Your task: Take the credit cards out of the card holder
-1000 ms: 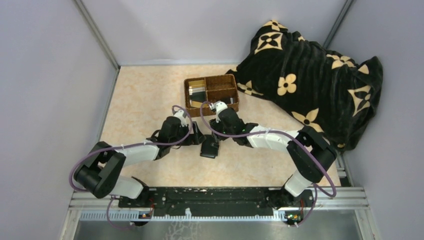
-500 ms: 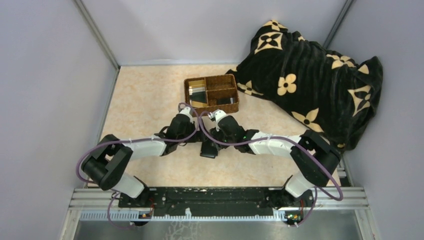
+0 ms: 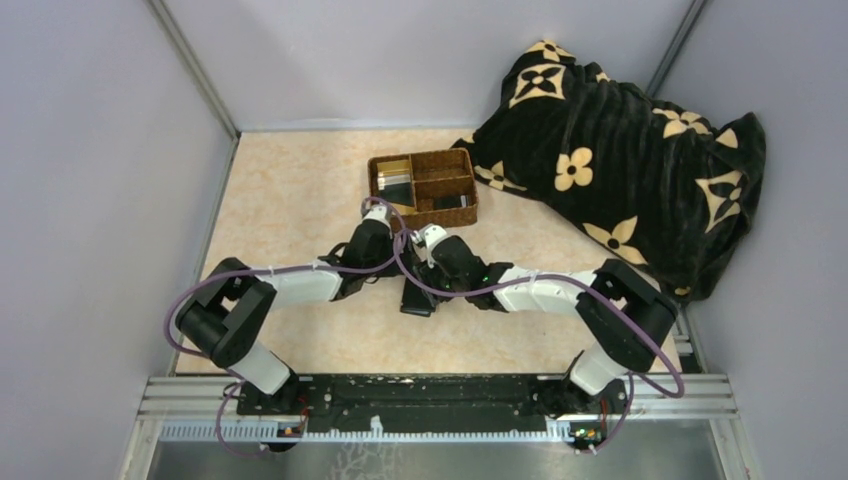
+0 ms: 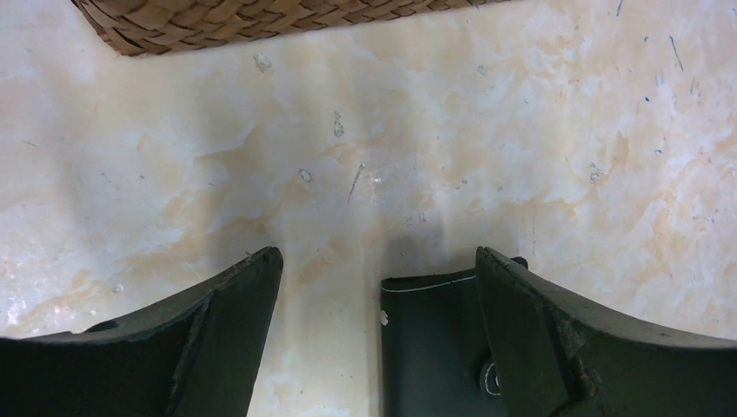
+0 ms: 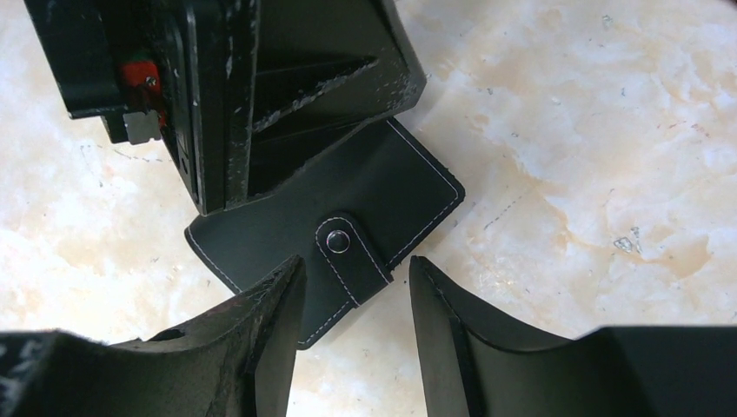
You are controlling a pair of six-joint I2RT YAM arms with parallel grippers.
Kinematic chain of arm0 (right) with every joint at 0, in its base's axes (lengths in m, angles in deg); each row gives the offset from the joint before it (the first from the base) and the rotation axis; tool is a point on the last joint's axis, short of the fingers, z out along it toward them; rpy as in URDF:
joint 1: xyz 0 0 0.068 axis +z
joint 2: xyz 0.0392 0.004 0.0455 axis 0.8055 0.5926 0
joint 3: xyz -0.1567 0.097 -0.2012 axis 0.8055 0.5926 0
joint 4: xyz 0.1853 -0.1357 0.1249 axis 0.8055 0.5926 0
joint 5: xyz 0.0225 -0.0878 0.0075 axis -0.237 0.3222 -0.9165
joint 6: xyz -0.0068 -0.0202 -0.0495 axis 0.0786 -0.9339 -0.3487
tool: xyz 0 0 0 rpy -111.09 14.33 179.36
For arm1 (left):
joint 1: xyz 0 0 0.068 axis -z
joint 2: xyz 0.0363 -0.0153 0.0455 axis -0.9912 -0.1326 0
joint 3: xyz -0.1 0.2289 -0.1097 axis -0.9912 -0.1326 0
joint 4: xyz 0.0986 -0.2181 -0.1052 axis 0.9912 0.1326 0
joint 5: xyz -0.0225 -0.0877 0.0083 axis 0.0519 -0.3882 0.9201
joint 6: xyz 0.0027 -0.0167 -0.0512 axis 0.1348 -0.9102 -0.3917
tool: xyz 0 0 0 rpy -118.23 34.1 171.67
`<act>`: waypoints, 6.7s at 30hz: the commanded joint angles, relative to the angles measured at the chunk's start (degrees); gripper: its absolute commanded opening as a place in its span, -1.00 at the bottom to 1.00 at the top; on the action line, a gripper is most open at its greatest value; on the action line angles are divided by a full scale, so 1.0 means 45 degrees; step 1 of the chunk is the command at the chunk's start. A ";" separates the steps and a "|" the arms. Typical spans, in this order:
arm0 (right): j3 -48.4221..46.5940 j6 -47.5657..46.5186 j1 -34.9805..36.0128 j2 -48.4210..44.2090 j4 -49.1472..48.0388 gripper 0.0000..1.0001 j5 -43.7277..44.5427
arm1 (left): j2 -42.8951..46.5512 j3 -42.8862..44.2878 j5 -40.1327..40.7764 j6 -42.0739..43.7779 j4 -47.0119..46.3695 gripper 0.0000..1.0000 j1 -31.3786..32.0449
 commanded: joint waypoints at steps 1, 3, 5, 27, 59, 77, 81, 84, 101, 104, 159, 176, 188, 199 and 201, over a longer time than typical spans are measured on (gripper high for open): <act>-0.0601 -0.0212 0.0152 0.0448 -0.0700 -0.03 -0.0222 | -0.1256 -0.0555 0.0728 0.0282 0.3607 0.80 -0.0085; -0.0563 -0.0232 0.0162 0.0481 -0.0798 -0.03 -0.0312 | -0.1459 -0.0534 0.0619 0.0302 0.3650 0.80 -0.0085; -0.0516 -0.0250 0.0190 0.0511 -0.0879 -0.02 -0.0320 | -0.1637 -0.0553 0.0555 0.0321 0.3615 0.80 -0.0085; -0.0626 -0.0191 0.0259 0.0891 -0.0898 -0.81 -0.0044 | -0.1841 -0.0726 0.0061 0.0401 0.3416 0.80 -0.0085; -0.1996 -0.1180 0.1057 0.2269 0.0532 -0.14 0.1853 | -0.1440 -0.1738 -0.0758 -0.0715 0.3429 0.81 -0.0078; -0.1502 -0.0937 0.1158 0.2103 0.0280 -1.00 0.1864 | -0.1517 -0.1715 -0.1174 -0.0539 0.3155 0.82 -0.0065; -0.1362 -0.0748 0.1148 0.1939 0.0151 -1.00 0.1857 | -0.1349 -0.1775 -0.1628 -0.0413 0.2848 0.81 -0.0060; -0.1201 -0.0625 0.1130 0.1598 -0.0092 -1.00 0.1645 | -0.1175 -0.1840 -0.2344 -0.0225 0.2608 0.81 -0.0059; -0.0494 0.0241 0.0459 0.0757 -0.1077 -1.00 0.0140 | -0.0389 -0.2030 -0.3525 -0.0335 0.3027 0.84 0.0692; 0.0038 0.0609 0.0066 0.0296 -0.1501 -1.00 -0.0365 | -0.0659 -0.1439 -0.3576 -0.0278 0.3241 0.82 0.0704; 0.1323 0.0812 -0.0559 -0.0216 -0.1732 -1.00 -0.0618 | 0.0705 -0.0886 -0.4946 -0.0606 -0.2948 -1.00 0.0660; 0.1259 0.0729 -0.0564 -0.0147 -0.1673 -1.00 -0.0571 | -0.1852 -0.0914 -0.4877 -0.0666 -0.2597 -1.00 0.0766; 0.1527 0.0666 -0.0556 -0.1040 -0.1250 -1.00 -0.1024 | -0.2742 -0.0477 -0.4247 -0.0890 -0.1184 -1.00 0.0755; 0.2009 0.0586 -0.0423 -0.2030 -0.1028 -1.00 -0.1237 | -0.3198 0.0008 -0.3918 -0.0929 -0.0556 -1.00 0.0755; 0.2087 0.0606 -0.0431 -0.2207 -0.1015 -1.00 -0.1376 | -0.3251 0.0028 -0.3881 -0.0987 -0.0481 -1.00 0.0755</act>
